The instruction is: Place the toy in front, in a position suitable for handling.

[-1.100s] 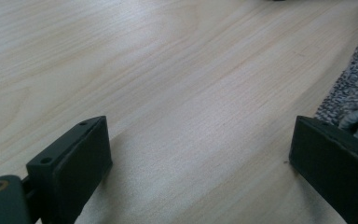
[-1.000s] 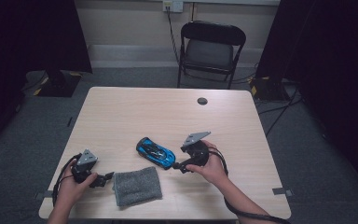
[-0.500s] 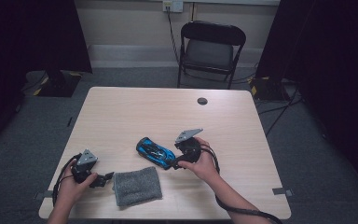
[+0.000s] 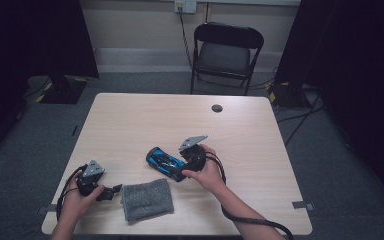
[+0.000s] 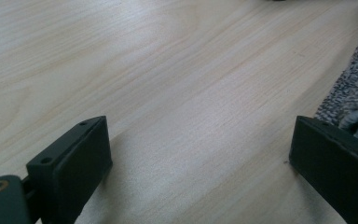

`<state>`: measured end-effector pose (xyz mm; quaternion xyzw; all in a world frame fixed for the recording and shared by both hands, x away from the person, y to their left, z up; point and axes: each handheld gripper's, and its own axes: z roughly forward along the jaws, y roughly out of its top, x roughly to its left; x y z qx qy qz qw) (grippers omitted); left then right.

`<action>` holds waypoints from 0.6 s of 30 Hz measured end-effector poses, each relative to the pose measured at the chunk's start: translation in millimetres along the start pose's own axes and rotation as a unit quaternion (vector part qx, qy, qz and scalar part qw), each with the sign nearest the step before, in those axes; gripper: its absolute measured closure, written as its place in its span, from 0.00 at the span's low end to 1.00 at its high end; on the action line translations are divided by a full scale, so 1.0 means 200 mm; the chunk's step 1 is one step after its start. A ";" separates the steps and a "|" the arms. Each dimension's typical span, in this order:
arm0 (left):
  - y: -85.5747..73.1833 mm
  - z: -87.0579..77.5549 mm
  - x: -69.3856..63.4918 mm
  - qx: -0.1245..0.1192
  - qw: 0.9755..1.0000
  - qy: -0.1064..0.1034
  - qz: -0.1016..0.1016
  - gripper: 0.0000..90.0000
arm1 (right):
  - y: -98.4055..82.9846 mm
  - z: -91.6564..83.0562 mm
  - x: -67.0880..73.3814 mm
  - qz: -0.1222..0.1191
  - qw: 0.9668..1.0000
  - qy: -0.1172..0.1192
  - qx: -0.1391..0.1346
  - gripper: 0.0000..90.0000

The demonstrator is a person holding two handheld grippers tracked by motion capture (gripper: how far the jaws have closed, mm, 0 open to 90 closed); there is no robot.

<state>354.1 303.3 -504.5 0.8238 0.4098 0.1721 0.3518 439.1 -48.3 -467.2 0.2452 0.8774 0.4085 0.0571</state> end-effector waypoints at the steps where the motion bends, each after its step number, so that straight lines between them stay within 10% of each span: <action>1: 0.00 0.00 0.00 0.000 1.000 0.000 0.000 0.05 | 0.00 0.01 0.00 -0.002 1.000 -0.001 0.001 0.16; 18: 0.00 0.00 0.00 0.000 1.000 0.000 0.000 0.05 | 0.05 0.17 -0.01 0.007 1.000 0.016 0.009 0.16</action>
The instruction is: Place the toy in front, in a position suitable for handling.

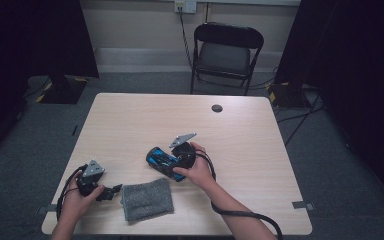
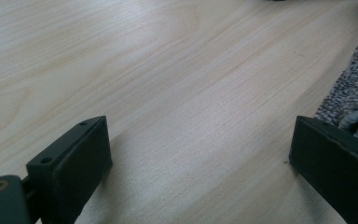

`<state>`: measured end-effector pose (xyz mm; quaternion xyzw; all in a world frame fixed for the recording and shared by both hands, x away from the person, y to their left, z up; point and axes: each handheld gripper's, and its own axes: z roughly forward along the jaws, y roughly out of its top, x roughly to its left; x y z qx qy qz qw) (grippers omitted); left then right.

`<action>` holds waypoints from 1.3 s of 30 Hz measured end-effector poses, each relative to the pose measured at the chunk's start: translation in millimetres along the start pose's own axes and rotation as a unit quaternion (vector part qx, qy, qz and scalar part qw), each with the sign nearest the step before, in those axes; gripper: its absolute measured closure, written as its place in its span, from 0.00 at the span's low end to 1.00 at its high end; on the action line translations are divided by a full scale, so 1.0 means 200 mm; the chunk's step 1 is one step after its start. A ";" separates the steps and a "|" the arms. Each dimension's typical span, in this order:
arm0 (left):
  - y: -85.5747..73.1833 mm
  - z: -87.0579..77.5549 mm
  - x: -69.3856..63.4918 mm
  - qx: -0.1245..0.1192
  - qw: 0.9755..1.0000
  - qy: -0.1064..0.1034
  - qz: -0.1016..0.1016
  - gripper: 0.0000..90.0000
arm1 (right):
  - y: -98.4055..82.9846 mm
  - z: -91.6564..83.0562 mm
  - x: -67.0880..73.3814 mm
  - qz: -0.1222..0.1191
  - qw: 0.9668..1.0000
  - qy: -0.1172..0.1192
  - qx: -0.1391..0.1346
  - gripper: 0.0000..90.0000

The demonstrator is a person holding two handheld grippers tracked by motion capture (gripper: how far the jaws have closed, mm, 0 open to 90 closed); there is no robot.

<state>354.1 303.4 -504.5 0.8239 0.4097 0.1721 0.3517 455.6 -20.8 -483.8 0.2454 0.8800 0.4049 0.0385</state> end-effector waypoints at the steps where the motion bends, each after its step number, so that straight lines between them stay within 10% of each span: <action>1: 0.00 0.00 0.00 0.000 1.000 0.000 0.000 0.05 | 0.00 0.01 0.00 0.001 1.000 -0.001 0.002 0.16; 39: 0.00 0.00 0.00 0.000 1.000 0.000 0.000 0.05 | -0.07 0.09 0.06 -0.043 0.998 -0.047 -0.005 0.28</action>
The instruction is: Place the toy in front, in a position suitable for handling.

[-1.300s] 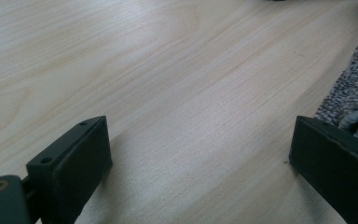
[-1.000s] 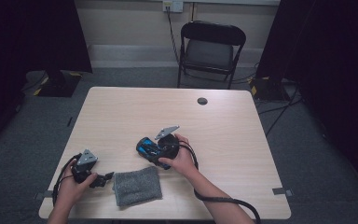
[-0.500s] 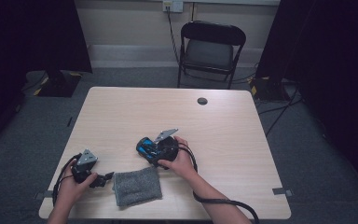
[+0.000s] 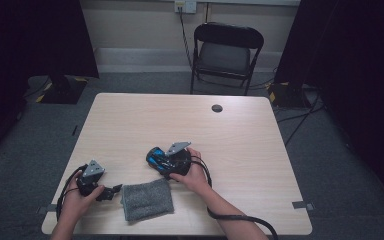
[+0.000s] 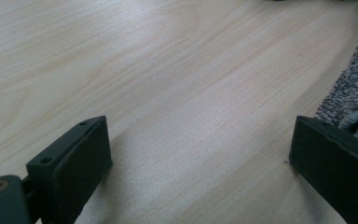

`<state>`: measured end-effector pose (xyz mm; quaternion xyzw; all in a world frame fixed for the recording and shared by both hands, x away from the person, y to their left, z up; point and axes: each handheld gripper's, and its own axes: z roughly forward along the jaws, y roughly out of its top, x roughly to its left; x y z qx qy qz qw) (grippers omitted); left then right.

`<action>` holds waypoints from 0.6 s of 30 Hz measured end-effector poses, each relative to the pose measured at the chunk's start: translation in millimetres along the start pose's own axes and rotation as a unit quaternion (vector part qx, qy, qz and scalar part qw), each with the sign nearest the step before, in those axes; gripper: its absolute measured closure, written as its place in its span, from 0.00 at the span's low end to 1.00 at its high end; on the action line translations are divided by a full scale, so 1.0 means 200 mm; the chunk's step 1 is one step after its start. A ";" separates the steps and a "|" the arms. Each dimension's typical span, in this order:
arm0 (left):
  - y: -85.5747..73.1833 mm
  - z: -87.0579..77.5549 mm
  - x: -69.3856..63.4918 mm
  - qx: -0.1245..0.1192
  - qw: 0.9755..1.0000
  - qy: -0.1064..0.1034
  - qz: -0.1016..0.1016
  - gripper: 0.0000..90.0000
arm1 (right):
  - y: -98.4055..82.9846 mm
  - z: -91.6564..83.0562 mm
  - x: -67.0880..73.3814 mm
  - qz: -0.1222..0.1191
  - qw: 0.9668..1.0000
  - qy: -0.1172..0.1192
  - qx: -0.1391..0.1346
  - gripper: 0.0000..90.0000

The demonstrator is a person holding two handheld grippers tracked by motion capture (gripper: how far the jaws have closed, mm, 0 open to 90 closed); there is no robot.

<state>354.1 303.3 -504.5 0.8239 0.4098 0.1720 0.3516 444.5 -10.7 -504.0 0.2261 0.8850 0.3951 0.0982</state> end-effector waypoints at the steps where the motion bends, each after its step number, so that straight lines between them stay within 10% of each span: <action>1: 0.00 0.00 0.00 0.000 1.000 0.000 0.000 0.05 | 0.00 0.00 0.00 0.001 1.000 0.001 -0.001 0.28; 18: 0.00 0.00 0.00 0.000 1.000 -0.002 0.000 0.05 | 0.03 -0.02 0.01 0.009 0.999 -0.009 0.035 0.29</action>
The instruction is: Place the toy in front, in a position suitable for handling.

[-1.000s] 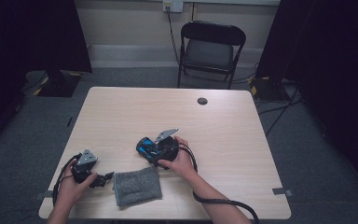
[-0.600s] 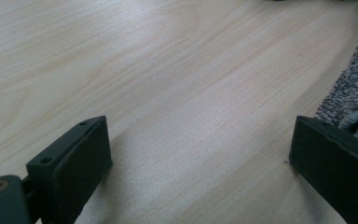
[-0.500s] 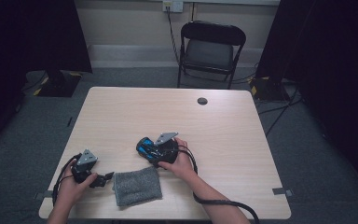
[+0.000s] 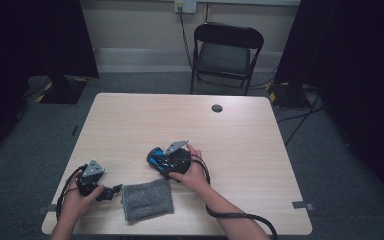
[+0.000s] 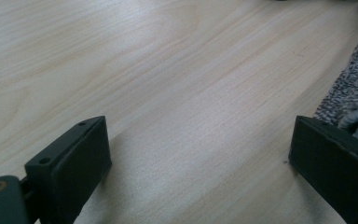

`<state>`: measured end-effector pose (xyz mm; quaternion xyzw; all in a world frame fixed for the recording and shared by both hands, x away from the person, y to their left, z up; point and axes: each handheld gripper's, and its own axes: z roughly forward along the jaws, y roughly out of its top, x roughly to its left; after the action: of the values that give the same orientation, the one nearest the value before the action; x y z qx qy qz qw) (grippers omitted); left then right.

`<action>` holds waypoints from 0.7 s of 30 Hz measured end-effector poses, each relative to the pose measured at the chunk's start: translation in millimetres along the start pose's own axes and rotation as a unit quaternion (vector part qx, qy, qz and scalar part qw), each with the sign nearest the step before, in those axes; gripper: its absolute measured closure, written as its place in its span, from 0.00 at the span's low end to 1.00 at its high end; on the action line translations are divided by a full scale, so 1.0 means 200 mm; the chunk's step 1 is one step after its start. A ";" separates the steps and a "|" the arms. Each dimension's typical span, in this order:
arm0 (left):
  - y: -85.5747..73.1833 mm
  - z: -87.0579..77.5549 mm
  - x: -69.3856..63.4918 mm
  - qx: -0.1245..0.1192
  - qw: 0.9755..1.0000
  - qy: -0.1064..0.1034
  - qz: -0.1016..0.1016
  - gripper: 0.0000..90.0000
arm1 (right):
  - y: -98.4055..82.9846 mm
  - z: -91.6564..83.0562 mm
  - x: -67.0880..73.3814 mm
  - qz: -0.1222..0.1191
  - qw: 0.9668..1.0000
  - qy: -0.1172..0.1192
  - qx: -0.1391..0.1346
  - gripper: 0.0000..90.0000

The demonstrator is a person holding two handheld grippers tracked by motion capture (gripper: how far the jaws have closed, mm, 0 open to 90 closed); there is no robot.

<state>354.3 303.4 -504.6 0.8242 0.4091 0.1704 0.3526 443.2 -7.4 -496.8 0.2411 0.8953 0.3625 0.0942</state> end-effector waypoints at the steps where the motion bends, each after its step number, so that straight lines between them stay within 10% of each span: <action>1: 0.00 0.00 0.00 0.000 1.000 0.000 0.000 0.05 | 0.00 0.00 0.00 0.000 1.000 -0.001 -0.001 0.29; 21: 0.00 0.00 0.00 0.000 1.000 0.000 0.000 0.05 | 0.04 -0.09 -0.08 0.011 1.000 -0.001 -0.001 0.29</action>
<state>354.3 303.4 -504.5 0.8243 0.4092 0.1704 0.3523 453.4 -20.8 -478.1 0.2509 0.8922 0.3642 0.0912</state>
